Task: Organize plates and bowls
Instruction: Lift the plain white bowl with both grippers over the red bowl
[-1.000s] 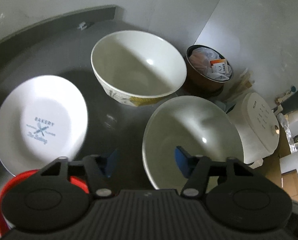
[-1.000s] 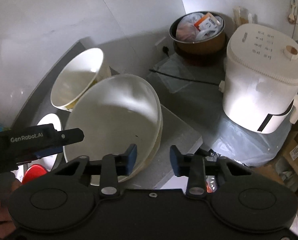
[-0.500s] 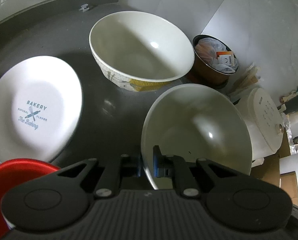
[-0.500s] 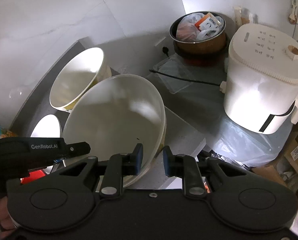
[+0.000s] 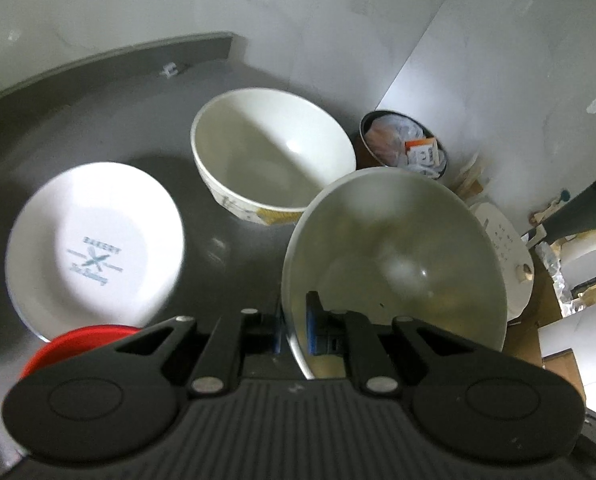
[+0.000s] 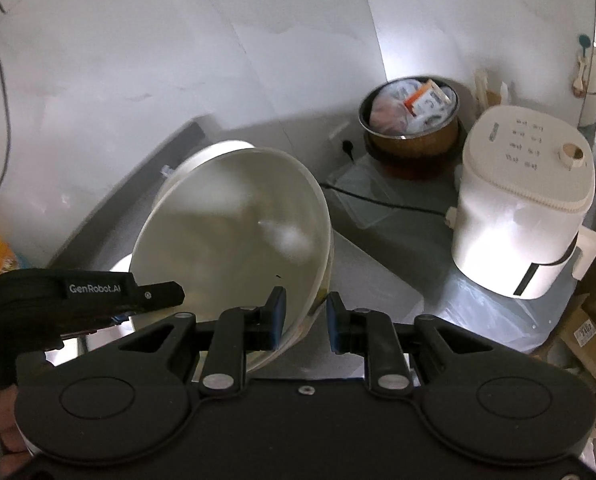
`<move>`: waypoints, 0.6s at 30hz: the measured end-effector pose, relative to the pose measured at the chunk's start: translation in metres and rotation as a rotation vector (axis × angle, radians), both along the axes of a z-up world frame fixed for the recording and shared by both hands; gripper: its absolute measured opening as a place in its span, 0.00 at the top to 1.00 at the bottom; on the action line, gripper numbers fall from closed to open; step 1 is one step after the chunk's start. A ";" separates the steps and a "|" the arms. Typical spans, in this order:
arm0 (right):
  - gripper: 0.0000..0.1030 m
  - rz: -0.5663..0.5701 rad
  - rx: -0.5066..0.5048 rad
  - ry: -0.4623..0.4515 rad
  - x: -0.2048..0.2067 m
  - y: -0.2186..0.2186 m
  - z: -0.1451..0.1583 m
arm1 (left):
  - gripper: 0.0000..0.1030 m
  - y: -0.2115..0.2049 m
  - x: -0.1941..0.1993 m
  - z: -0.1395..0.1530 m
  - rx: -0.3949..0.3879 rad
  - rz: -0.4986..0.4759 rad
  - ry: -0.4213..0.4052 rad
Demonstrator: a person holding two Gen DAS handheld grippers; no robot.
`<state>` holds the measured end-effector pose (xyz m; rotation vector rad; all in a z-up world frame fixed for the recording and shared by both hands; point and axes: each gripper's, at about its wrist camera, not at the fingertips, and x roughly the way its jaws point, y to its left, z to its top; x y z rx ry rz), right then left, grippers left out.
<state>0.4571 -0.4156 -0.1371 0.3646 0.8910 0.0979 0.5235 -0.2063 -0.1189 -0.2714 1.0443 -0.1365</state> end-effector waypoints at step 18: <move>0.79 0.066 -0.011 -0.092 -0.046 0.060 0.042 | 0.89 0.066 -0.052 0.039 -0.020 0.073 -0.073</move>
